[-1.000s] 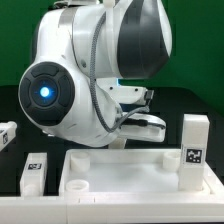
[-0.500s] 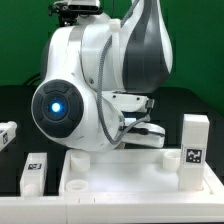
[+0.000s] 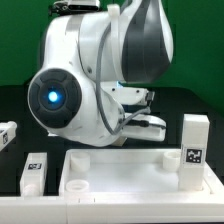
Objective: Assemble desk
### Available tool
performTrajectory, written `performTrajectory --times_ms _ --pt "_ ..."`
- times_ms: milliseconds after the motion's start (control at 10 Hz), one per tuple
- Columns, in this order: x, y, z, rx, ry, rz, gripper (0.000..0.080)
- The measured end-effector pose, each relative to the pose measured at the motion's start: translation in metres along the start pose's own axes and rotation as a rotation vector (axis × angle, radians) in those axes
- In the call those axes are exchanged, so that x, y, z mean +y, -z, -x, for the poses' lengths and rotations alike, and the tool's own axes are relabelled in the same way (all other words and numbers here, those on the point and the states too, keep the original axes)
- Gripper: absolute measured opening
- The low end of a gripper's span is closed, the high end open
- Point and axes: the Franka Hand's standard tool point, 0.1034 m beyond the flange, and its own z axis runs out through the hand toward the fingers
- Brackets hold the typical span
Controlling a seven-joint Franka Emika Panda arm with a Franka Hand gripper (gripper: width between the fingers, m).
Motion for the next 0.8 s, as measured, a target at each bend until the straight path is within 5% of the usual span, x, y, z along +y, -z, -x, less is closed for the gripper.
performTrajectory --times_ms 400,500,800 --pt "-0.02 0.091 0.054 0.153 0.085 -0.025 0.0282" --pt "-0.023 0.094 0.042 0.261 0.085 -0.034 0.0282" --pt "-0.026 0.106 0.046 0.477 0.112 -0.047 0.0284"
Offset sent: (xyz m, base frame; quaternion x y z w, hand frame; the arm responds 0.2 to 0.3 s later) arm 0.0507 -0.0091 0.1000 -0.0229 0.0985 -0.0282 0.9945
